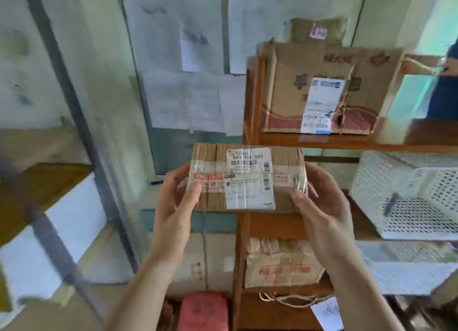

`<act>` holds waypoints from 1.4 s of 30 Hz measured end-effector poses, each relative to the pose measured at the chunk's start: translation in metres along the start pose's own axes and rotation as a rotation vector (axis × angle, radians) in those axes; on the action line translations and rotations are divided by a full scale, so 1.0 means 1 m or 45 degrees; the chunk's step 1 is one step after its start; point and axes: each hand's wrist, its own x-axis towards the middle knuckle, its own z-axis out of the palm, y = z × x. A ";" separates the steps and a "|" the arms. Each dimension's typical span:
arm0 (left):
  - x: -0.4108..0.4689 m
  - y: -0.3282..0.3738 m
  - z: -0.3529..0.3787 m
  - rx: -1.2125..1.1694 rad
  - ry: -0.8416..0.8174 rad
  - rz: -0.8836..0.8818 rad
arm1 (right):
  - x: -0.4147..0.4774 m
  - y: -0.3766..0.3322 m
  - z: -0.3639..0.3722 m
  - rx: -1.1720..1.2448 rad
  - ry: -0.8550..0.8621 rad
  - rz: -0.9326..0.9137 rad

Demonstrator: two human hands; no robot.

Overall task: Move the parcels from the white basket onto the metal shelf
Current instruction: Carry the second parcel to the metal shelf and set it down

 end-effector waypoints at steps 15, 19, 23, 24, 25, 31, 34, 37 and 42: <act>0.040 0.102 -0.373 0.177 0.318 0.324 | -0.016 0.105 0.369 0.042 -0.418 -0.096; 0.046 0.128 -0.452 0.308 0.244 0.261 | -0.017 0.128 0.434 -0.153 -0.466 -0.039; 0.056 0.148 -0.506 0.507 0.270 0.195 | -0.020 0.145 0.489 -0.225 -0.337 -0.045; 0.057 0.149 -0.517 0.556 0.307 0.182 | -0.021 0.149 0.499 -0.238 -0.340 -0.051; 0.057 0.148 -0.526 0.590 0.342 0.163 | -0.021 0.153 0.508 -0.256 -0.352 -0.055; 0.054 0.149 -0.568 0.655 0.448 0.139 | -0.024 0.172 0.554 -0.269 -0.377 0.040; 0.062 0.149 -0.589 0.654 0.452 0.186 | -0.026 0.182 0.573 -0.277 -0.393 0.046; 0.084 0.147 -0.612 0.730 0.322 0.231 | -0.022 0.185 0.589 -0.374 -0.316 -0.023; 0.152 0.146 -0.641 0.812 -0.003 0.343 | 0.003 0.178 0.623 -0.737 -0.114 -0.312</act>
